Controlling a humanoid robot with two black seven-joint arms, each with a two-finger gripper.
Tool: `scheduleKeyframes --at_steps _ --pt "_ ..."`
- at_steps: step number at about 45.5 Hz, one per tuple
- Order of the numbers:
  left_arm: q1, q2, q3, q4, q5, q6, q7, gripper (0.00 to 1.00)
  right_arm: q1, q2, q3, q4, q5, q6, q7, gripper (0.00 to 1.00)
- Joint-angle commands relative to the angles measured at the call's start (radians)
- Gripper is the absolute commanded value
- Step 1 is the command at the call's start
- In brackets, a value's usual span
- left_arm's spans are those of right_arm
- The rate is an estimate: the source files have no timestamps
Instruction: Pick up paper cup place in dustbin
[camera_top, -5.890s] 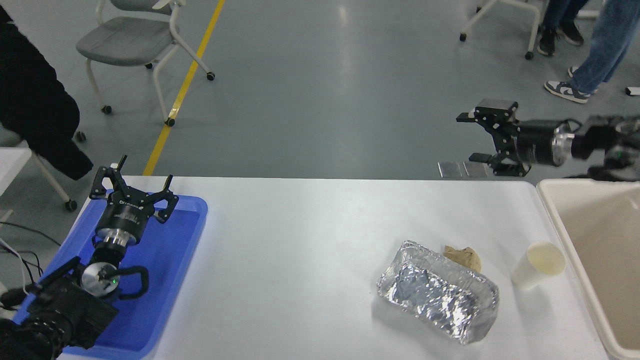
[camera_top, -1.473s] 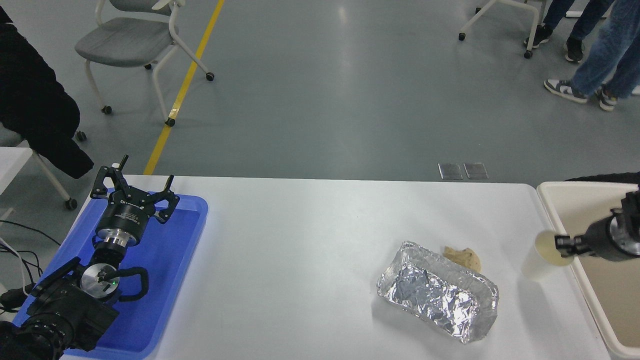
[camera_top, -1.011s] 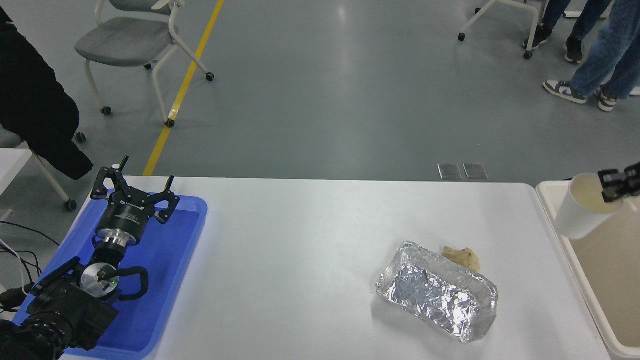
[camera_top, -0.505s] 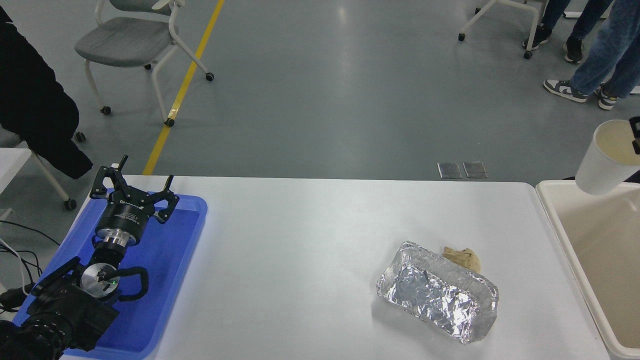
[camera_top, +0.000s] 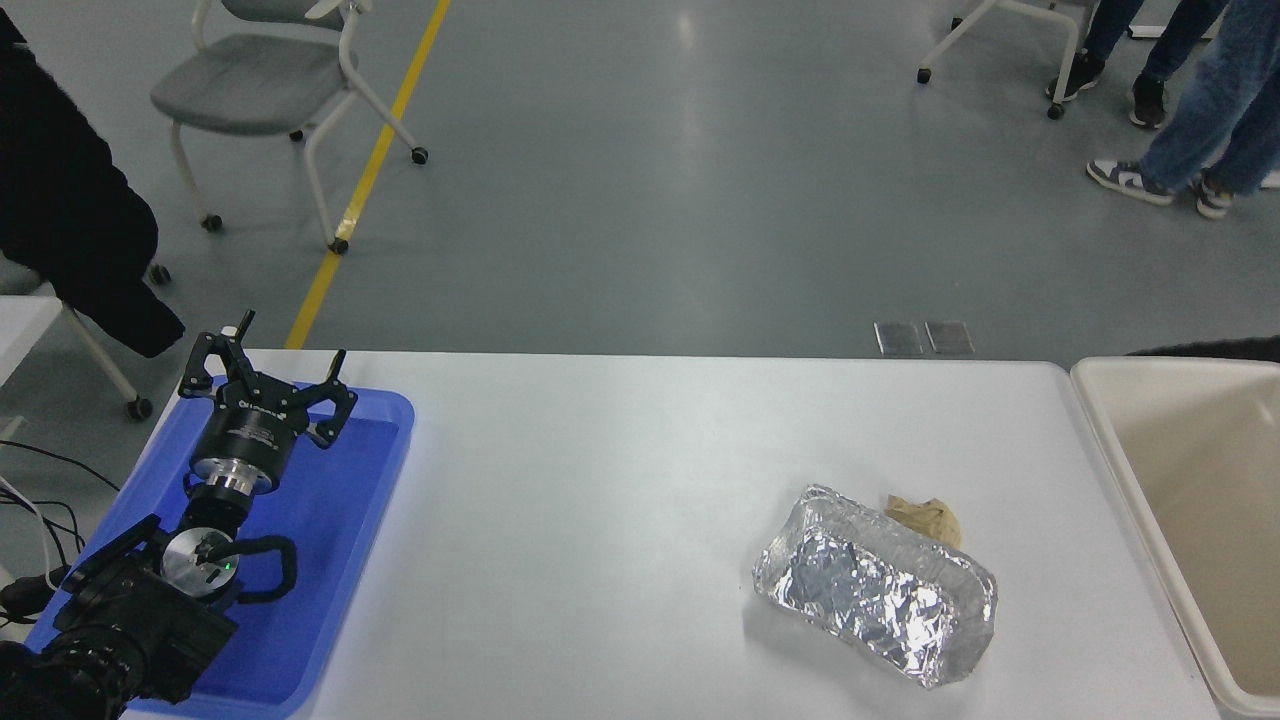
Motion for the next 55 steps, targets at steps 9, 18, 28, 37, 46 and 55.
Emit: scheduleKeyframes --at_steps 9,18,28,37,46,55 --pt "-0.001 0.0 0.0 0.001 0.0 0.0 -0.001 1.0 -0.74 0.133 0.43 -0.35 0.004 -0.29 0.054 0.0" --pt "0.0 0.0 0.0 0.001 0.0 0.0 -0.001 1.0 -0.916 0.27 0.604 -0.496 0.029 -0.322 0.043 0.0" --pt "-0.001 0.0 0.0 -0.002 0.0 0.0 -0.001 1.0 -0.998 0.349 0.619 -0.554 0.107 -0.385 0.033 0.0" --pt "-0.001 0.0 0.0 0.001 0.0 0.0 -0.001 1.0 -1.022 0.365 0.621 -0.553 0.121 -0.412 0.033 0.0" --pt "-0.001 0.0 0.0 0.001 0.0 0.0 -0.001 1.0 -1.029 0.374 0.625 -0.551 0.125 -0.432 0.033 0.01" --pt "-0.001 0.0 0.0 0.001 0.0 0.0 0.001 1.0 -1.027 0.394 0.656 -0.551 0.135 -0.442 0.033 1.0"
